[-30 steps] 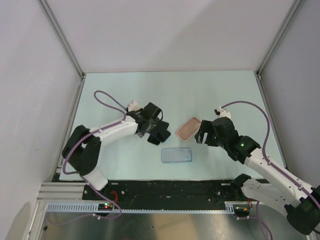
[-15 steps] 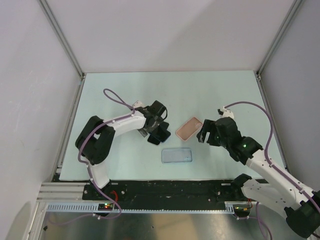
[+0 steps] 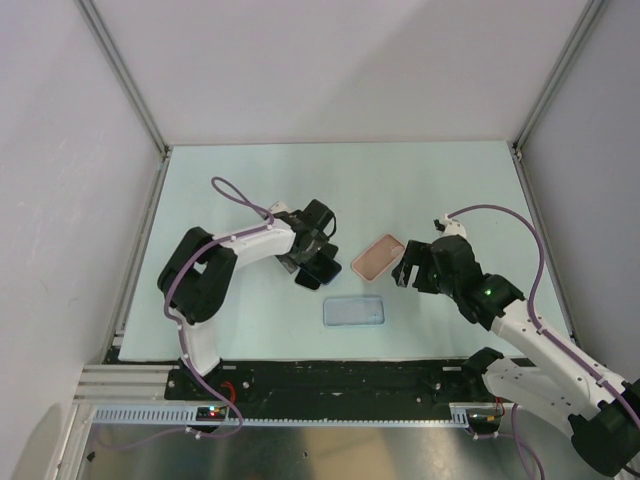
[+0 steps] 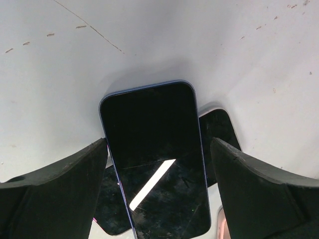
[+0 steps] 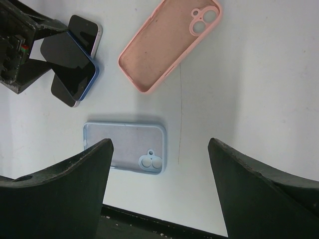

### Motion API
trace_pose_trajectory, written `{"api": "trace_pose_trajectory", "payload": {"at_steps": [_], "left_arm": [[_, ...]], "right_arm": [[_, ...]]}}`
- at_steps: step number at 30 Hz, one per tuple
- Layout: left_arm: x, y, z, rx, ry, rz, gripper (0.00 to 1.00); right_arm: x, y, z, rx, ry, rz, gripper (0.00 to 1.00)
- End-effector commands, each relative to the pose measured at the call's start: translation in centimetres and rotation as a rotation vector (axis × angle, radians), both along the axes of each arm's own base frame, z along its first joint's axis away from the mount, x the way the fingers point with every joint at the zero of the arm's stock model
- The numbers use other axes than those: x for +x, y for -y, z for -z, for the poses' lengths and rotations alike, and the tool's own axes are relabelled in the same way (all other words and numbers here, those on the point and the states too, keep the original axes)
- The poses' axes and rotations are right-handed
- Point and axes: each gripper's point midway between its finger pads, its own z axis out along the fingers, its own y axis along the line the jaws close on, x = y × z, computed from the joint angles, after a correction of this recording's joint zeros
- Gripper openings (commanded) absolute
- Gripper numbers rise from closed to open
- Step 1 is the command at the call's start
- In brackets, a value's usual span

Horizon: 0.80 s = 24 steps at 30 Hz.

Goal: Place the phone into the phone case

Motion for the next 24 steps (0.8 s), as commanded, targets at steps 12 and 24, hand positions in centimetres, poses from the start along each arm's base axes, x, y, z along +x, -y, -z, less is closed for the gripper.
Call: {"api": "trace_pose_trajectory", "payload": {"at_steps": [12, 24], "left_arm": [[0.1, -0.4, 0.2, -0.023, 0.003, -0.074, 0.87], [0.0, -2.2, 0.3, 0.002, 0.006, -0.103, 0.84]], "right_arm": [[0.5, -0.4, -0.7, 0.027, 0.034, -0.009, 0.83], [0.4, -0.8, -0.4, 0.039, 0.017, -0.017, 0.83]]}}
